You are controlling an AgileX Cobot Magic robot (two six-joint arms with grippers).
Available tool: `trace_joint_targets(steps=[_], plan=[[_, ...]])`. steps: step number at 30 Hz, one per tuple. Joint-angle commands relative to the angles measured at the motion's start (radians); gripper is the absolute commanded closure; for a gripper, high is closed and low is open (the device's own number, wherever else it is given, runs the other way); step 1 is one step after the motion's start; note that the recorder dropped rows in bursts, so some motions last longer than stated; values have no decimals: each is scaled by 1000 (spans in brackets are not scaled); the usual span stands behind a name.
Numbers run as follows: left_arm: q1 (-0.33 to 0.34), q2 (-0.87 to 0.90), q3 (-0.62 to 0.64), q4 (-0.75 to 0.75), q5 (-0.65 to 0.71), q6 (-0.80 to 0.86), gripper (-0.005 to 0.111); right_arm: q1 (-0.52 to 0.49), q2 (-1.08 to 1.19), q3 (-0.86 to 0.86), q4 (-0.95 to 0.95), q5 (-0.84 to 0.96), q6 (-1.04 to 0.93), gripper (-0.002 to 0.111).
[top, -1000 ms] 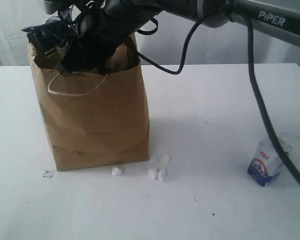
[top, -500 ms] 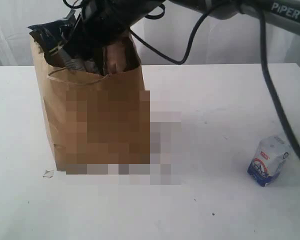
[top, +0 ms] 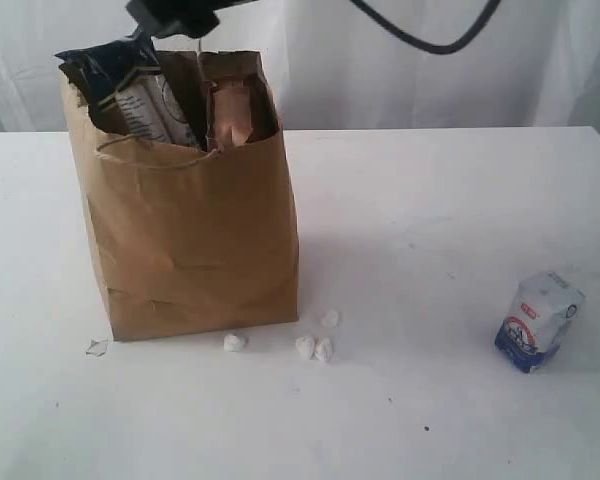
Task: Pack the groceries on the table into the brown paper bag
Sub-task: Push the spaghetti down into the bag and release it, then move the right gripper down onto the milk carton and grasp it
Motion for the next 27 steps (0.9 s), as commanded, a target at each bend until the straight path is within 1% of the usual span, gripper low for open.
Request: trace_joint_targets(steps=[1,2,4,7,11,16,17,19,21,24,26,27], plan=[[-5,-5,4,-11,3,0,107,-1,-57,-6,-280,288,162,62],[-5,-5,4,-11,3,0,107,-1,-65,-6,-367,355,186,67],[-5,-5,4,-11,3,0,107,-1,-76,-3,-512,355,217,76],[-5,-5,4,-11,3,0,107,-12,-110,14,-627,355,272,88],[-5,-5,4,-11,3,0,107,-64,-167,53,-634,355,289,98],[-5,-5,4,-11,3,0,107,-219,-227,163,-634,355,289,106],[-5,-5,4,-11,3,0,107,-263,-233,191,-627,355,289,108],[-5,-5,4,-11,3,0,107,-348,-241,246,-605,355,289,108],[-5,-5,4,-11,3,0,107,-452,-241,314,-540,355,285,108],[-5,-5,4,-11,3,0,107,-601,-232,427,-365,355,241,108],[-5,-5,4,-11,3,0,107,-668,-220,501,-226,355,156,108],[-5,-5,4,-11,3,0,107,-685,-216,531,-165,355,122,108]])
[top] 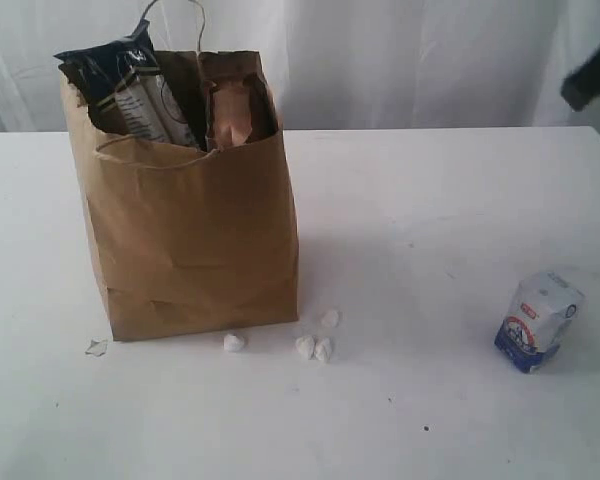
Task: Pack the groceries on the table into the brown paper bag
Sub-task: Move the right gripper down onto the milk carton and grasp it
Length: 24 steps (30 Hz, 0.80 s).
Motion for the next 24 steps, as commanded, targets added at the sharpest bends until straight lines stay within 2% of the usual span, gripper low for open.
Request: trace_joint_targets(steps=[1,5,11,15,17,20,24], plan=[[-5,-5,4,-11,3,0,107,-116,15,130,259,3,-146,108],[-5,-5,4,-11,3,0,107,-123,19,193,376,3,-222,108],[-5,-5,4,-11,3,0,107,-123,21,248,399,-58,-321,105],[-5,-5,4,-11,3,0,107,-123,45,302,397,-165,-346,82],[-5,-5,4,-11,3,0,107,-123,63,318,397,-194,-344,63],[-5,-5,4,-11,3,0,107,-123,78,332,403,-223,-338,43],[-5,-5,4,-11,3,0,107,-123,103,334,485,-245,-338,40]])
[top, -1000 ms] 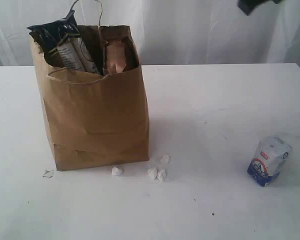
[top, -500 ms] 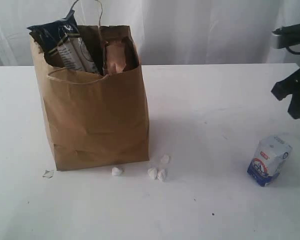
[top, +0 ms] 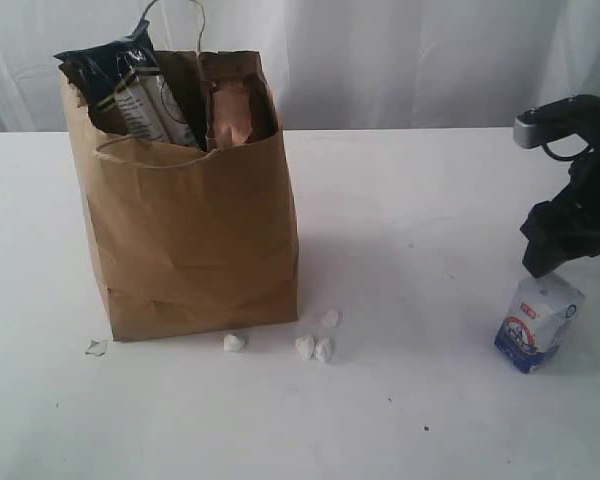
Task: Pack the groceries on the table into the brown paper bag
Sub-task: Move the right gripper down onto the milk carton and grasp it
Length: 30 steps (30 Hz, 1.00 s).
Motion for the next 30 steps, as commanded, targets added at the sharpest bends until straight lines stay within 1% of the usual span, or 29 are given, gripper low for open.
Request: trace_joint_targets(steps=[1,13,16,21,24,30], plan=[[-5,-5,4,-11,3,0,107,-6,27,11,84,-44,-6,40],[-5,-5,4,-11,3,0,107,-6,84,71,98,-50,-15,40],[-5,-5,4,-11,3,0,107,-6,84,71,98,-37,-15,46],[-5,-5,4,-11,3,0,107,-6,84,71,96,-11,-15,62],[-5,-5,4,-11,3,0,107,-6,84,71,96,4,-15,69],[-5,-5,4,-11,3,0,107,-6,82,54,96,68,-8,71]])
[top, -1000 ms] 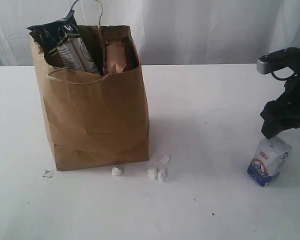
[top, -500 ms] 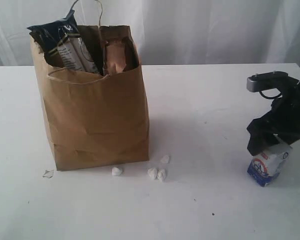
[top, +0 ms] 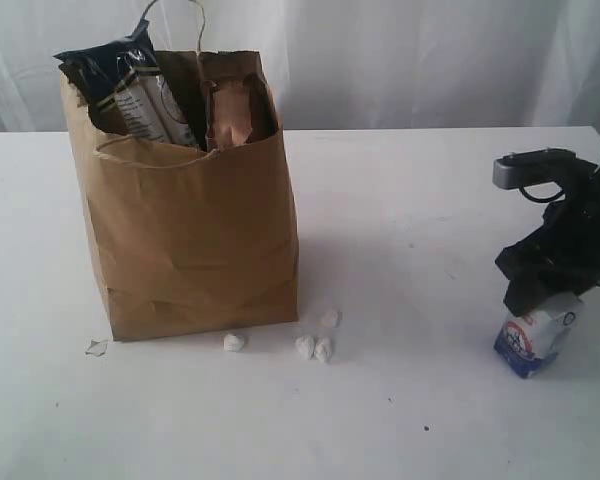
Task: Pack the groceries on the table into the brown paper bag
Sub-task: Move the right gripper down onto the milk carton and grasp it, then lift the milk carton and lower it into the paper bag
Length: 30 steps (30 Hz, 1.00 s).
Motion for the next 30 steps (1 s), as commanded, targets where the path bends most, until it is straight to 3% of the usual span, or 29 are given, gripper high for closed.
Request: trace_joint_targets(steps=[1,8,20,30], plan=[[-5,-5,4,-11,3,0,107,-6,-9,-23,3,84,-3,71],[-5,-5,4,-11,3,0,107,-6,-91,-173,33,208,68,76],[-5,-5,4,-11,3,0,107,-6,-180,-410,626,208,75,76],[-5,-5,4,-11,3,0,107,0,-180,-569,831,208,40,76]])
